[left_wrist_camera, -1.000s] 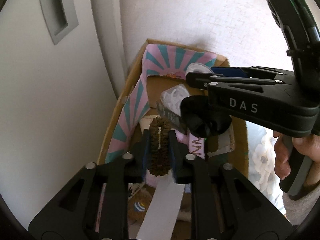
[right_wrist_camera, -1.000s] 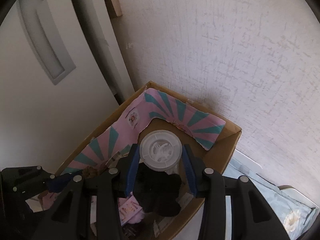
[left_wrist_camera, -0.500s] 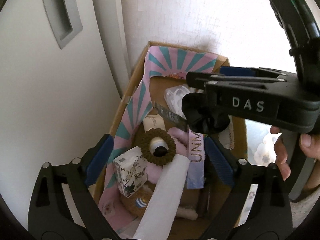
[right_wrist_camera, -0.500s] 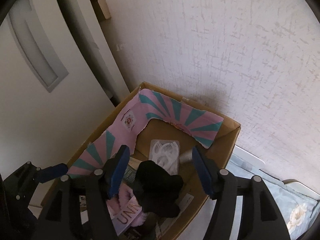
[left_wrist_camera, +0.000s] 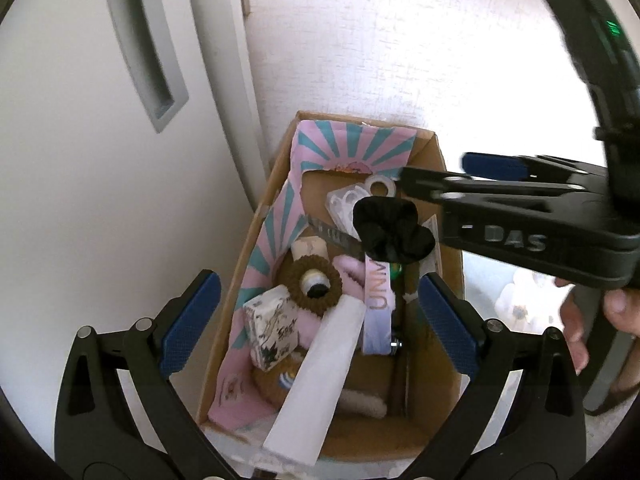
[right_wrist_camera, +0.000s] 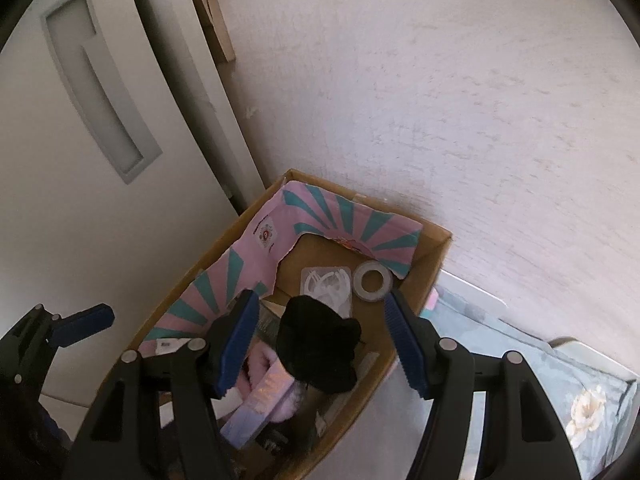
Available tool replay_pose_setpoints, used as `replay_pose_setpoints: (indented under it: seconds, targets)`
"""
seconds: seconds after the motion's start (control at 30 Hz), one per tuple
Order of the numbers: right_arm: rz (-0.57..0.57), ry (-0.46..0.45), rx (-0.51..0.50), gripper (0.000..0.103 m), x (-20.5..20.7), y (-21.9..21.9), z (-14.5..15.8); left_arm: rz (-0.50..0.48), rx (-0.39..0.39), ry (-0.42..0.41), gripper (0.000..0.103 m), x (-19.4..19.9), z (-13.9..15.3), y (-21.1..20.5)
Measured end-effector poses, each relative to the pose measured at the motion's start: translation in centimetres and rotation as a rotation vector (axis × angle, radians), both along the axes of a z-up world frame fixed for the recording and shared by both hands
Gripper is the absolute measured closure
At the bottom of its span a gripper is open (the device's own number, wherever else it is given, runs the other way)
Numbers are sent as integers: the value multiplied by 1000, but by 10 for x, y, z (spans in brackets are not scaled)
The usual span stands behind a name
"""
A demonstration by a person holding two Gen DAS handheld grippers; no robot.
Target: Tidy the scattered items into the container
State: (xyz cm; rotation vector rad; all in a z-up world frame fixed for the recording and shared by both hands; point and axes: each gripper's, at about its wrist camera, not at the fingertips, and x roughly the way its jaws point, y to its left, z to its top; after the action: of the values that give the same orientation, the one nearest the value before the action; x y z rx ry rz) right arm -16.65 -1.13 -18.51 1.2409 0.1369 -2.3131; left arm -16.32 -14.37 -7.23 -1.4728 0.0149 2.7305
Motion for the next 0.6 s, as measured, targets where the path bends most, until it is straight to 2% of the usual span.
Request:
replay_pose_setpoints:
  seconds: [0.3,0.6]
  targets:
    - [-111,-13,11,42,30,34,38,11,29,11,4,20,42,-2]
    - [-290,-55,45,42,78,106,89,-51,65,22,4,41,82,34]
